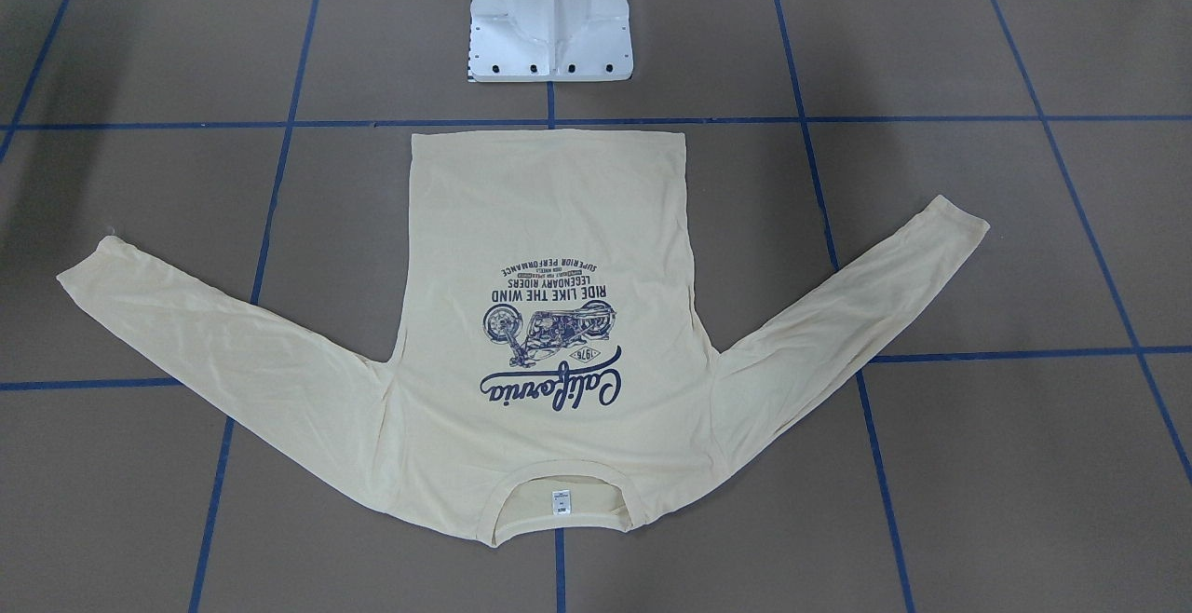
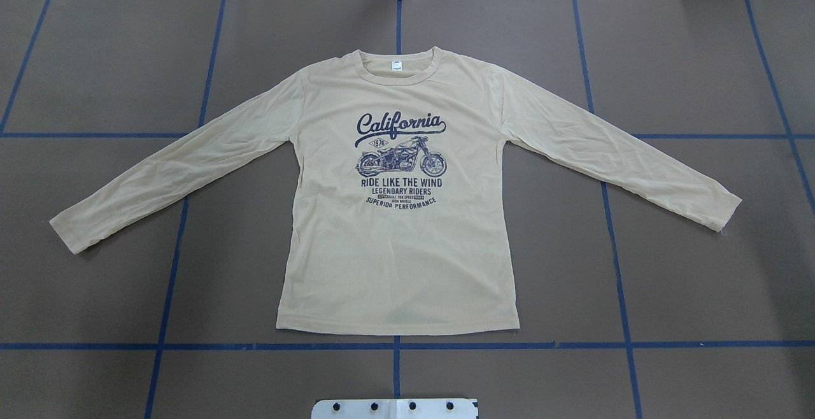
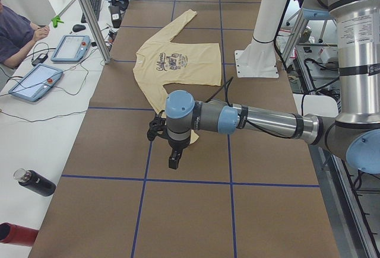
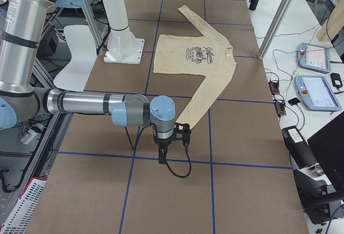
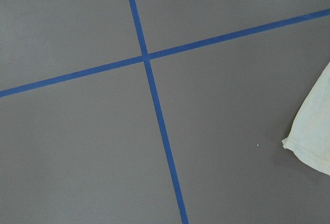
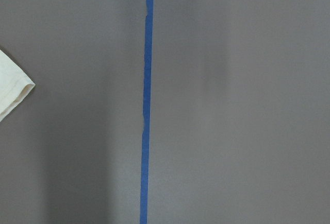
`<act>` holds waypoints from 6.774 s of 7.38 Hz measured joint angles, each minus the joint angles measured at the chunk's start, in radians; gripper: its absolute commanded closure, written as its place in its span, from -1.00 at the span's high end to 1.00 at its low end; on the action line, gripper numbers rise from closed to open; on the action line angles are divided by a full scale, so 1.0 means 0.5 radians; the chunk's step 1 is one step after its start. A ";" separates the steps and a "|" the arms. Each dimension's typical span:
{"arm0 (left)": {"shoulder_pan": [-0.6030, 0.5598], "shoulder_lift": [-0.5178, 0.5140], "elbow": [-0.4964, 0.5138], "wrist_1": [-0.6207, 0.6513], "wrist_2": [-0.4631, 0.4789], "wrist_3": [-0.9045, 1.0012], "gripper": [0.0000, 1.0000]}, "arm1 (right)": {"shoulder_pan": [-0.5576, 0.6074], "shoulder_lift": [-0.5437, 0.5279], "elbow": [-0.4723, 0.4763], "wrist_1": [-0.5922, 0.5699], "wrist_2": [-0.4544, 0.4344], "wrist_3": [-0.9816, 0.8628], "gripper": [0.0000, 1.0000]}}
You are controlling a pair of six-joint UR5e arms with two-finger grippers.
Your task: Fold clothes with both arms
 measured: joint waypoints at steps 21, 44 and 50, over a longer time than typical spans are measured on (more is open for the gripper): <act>-0.001 -0.369 -0.073 -0.729 -0.089 -0.011 1.00 | -0.998 -0.089 -0.107 1.749 -0.602 1.789 0.93; -0.002 -0.364 -0.051 -0.730 -0.089 -0.001 1.00 | -1.244 0.935 0.223 0.670 -0.948 2.123 -1.00; -0.001 -0.363 -0.030 -0.730 -0.087 -0.008 1.00 | -1.759 2.454 -0.577 0.097 -1.553 2.565 -1.00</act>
